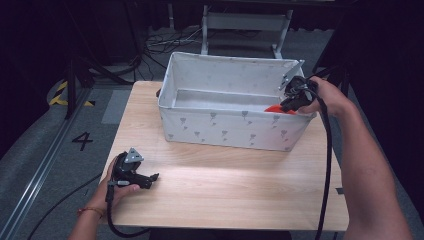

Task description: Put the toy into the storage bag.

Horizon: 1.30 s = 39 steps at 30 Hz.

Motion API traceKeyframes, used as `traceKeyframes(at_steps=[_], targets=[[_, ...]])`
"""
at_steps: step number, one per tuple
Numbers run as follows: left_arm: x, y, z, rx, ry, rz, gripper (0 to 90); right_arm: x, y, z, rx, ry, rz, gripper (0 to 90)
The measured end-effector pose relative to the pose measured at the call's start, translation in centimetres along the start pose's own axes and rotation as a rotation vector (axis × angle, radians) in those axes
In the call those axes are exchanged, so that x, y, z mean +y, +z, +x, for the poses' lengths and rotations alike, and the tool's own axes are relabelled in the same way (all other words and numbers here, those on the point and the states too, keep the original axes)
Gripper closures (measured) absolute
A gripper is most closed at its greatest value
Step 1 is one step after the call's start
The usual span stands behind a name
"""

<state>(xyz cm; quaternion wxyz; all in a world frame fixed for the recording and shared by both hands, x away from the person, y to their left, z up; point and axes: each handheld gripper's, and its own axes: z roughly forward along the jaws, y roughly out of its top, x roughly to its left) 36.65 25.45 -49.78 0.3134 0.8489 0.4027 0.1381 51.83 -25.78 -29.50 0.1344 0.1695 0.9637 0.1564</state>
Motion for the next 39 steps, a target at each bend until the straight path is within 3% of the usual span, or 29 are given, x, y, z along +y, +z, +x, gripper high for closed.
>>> traceKeyframes(at_steps=[7, 16, 18, 25, 33, 39], targets=[[0.0, 0.0, 0.0, 0.000, 0.001, 0.001, 0.1, -0.7, -2.5, 1.0, -0.050, 0.072, -0.222, 65.9], [0.0, 0.0, 0.0, 0.005, -0.002, -0.005, 0.2, -2.0, -4.3, 2.9, -0.181, 0.205, -0.389, 41.0], [0.0, 0.0, 0.0, 0.008, -0.001, -0.005, 0.3, -2.3, -4.7, 3.5, -0.208, 0.238, -0.413, 35.0], [0.0, 0.0, 0.0, 0.009, 0.000, -0.005, 0.3, -3.5, -5.5, 5.5, -0.283, 0.330, -0.471, 26.8], [0.0, 0.0, -0.1, 0.007, -0.001, -0.005, 0.3, -5.5, -5.8, 8.4, -0.362, 0.357, -0.486, 20.5], [0.0, 0.0, -0.1, 0.011, -0.005, -0.006, 0.3, -7.8, -6.2, 11.2, -0.423, 0.378, -0.550, 21.5]])
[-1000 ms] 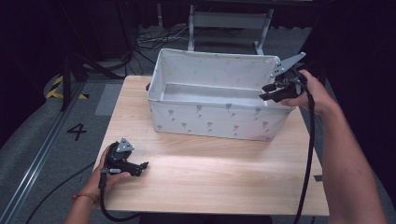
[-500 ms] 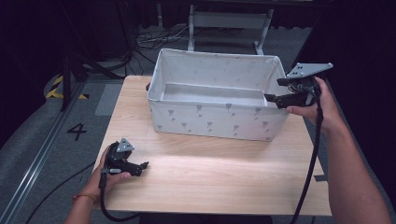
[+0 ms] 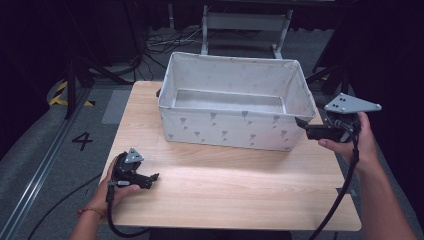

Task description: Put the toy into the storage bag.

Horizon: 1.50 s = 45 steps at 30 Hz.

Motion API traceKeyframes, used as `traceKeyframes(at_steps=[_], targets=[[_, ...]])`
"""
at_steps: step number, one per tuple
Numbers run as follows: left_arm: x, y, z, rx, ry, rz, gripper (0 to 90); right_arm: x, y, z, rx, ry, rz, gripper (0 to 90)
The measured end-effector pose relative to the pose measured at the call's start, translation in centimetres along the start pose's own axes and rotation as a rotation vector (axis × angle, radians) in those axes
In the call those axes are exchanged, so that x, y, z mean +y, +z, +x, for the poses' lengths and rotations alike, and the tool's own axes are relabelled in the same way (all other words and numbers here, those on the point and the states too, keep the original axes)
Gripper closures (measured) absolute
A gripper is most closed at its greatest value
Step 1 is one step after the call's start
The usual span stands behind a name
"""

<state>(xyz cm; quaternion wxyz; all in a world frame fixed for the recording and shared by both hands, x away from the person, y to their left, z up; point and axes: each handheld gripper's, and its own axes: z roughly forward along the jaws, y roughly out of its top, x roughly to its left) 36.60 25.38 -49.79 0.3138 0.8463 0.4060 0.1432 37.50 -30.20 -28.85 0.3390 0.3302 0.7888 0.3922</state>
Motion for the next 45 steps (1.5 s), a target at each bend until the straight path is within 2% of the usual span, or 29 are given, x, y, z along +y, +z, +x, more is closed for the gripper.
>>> traceKeyframes(at_steps=[2, 4, 6, 8, 10, 15, 19, 21, 24, 27, 29, 31, 36, 38, 40, 41, 45], targets=[[0.0, 0.0, 0.0, 0.000, -0.002, 0.001, 0.3, -0.5, -0.6, 0.3, 0.010, 0.002, -0.014, 22.0], [0.0, 0.0, -0.1, 0.003, -0.007, 0.000, 0.3, -1.1, -1.1, 0.7, -0.013, -0.010, -0.022, 22.5], [-0.1, 0.0, -0.2, 0.002, -0.018, 0.001, 0.3, -1.8, -1.6, 1.1, -0.004, -0.024, -0.034, 22.9], [-0.1, 0.0, -0.2, 0.002, -0.018, 0.001, 0.4, -2.6, -1.9, 1.4, -0.019, -0.023, -0.025, 22.9], [-0.1, 0.0, -0.2, 0.002, -0.018, 0.002, 0.4, -3.4, -2.1, 1.7, -0.006, -0.019, -0.027, 22.7], [-0.1, 0.0, -0.2, 0.003, -0.018, 0.001, 0.4, -5.8, -1.9, 2.6, -0.018, -0.034, 0.010, 21.1], [-0.1, 0.0, -0.1, 0.002, -0.018, 0.002, 0.3, -7.2, -1.5, 3.1, -0.007, -0.044, 0.036, 19.2], [-0.1, 0.0, -0.1, 0.002, -0.018, 0.002, 0.3, -8.3, -1.0, 3.5, -0.001, -0.054, 0.070, 17.9], [-0.1, 0.0, -0.1, 0.002, -0.018, 0.002, 0.3, -10.1, -0.3, 3.9, 0.026, -0.041, 0.106, 18.3], [-0.1, 0.0, -0.1, 0.002, -0.018, 0.002, 0.3, -11.6, 0.1, 4.0, 0.034, -0.025, 0.119, 18.1], [-0.1, 0.0, -0.1, 0.002, -0.019, 0.001, 0.3, -12.7, 0.4, 4.1, 0.036, -0.032, 0.141, 18.0], [-0.1, 0.0, -0.1, 0.001, -0.018, 0.002, 0.3, -14.1, 0.6, 4.1, 0.057, -0.007, 0.155, 18.5], [-0.1, -0.1, -0.2, 0.012, -0.025, 0.000, 0.4, -17.7, 0.8, 4.1, 0.076, 0.050, 0.184, 17.9], [-0.2, -0.1, -0.3, 0.018, -0.032, 0.000, 0.4, -19.1, 0.9, 4.0, 0.081, 0.084, 0.213, 17.9], [-0.2, -0.1, -0.3, 0.018, -0.032, -0.001, 0.4, -19.5, 0.9, 4.0, 0.077, 0.097, 0.221, 17.9], [-0.2, -0.1, -0.3, 0.018, -0.030, 0.000, 0.4, -20.6, 0.8, 3.8, 0.079, 0.144, 0.233, 17.8], [-0.2, -0.1, -0.2, 0.020, -0.026, -0.002, 0.4, -22.0, 0.7, 3.4, 0.072, 0.206, 0.269, 17.4]])
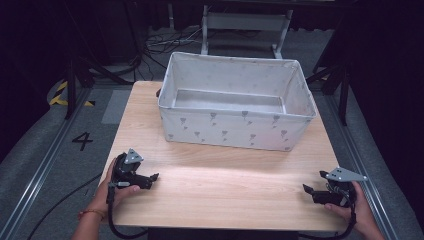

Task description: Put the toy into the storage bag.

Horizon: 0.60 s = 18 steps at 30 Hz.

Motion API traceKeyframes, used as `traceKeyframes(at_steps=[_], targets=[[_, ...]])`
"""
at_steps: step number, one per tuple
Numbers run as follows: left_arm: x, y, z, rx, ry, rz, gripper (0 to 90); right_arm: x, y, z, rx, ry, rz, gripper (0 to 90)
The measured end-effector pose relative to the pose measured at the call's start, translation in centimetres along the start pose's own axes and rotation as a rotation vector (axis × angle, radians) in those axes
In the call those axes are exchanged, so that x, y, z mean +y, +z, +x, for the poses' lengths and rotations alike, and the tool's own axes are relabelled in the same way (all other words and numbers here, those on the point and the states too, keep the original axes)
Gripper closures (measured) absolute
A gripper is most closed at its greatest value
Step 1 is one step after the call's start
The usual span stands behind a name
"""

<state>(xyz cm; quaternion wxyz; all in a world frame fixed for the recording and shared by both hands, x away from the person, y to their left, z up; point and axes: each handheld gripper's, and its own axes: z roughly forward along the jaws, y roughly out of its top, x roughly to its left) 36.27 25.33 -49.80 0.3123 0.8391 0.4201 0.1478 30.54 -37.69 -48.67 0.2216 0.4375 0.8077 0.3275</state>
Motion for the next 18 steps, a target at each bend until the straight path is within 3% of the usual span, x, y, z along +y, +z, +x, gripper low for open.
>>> traceKeyframes(at_steps=[5, 8, 18], targets=[[0.0, 0.0, 0.0, 0.000, -0.001, 0.000, 0.3, -0.9, 0.6, -0.3, -0.046, 0.057, 0.028, 15.7], [0.0, 0.0, 0.0, 0.001, 0.001, -0.002, 0.3, -1.4, 1.0, -0.8, -0.011, 0.117, 0.000, 14.7], [0.1, 0.1, 0.0, 0.006, -0.009, 0.002, 0.1, -1.3, 1.2, -0.8, -0.013, 0.134, 0.006, 13.2]])
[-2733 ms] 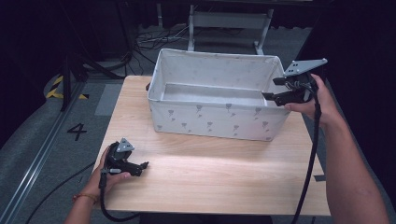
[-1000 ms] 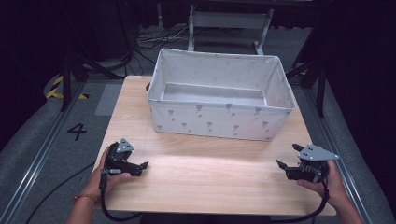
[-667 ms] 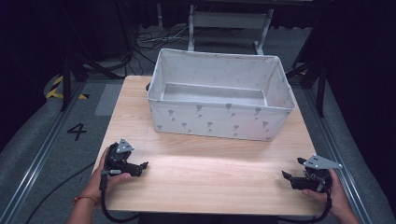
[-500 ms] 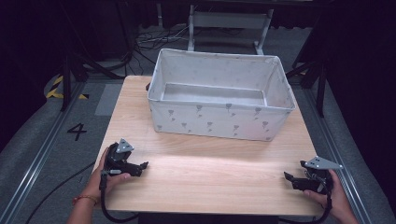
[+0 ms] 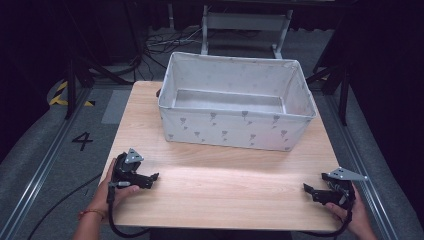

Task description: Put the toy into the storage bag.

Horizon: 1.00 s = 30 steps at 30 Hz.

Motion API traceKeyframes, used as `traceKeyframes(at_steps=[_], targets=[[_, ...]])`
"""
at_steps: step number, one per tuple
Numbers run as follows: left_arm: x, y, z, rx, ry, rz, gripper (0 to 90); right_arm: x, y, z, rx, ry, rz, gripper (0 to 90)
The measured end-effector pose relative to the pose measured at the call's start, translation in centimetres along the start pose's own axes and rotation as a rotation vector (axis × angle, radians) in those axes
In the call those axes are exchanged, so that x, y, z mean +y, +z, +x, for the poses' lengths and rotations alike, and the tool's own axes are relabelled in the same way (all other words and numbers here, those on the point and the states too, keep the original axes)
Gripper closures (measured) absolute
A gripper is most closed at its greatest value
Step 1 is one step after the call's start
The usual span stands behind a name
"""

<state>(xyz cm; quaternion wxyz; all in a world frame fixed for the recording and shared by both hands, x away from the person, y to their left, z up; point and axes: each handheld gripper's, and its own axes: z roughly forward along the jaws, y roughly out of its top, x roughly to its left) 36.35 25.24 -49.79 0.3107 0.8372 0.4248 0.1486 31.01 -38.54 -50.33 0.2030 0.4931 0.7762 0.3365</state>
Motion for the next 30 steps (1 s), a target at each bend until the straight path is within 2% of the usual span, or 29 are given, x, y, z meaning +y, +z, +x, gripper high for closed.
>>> traceKeyframes(at_steps=[30], targets=[[0.42, 0.38, -0.02, 0.007, -0.015, 0.001, 0.2, 0.02, 0.02, 0.10, -0.009, 0.006, 0.001, 12.0]])
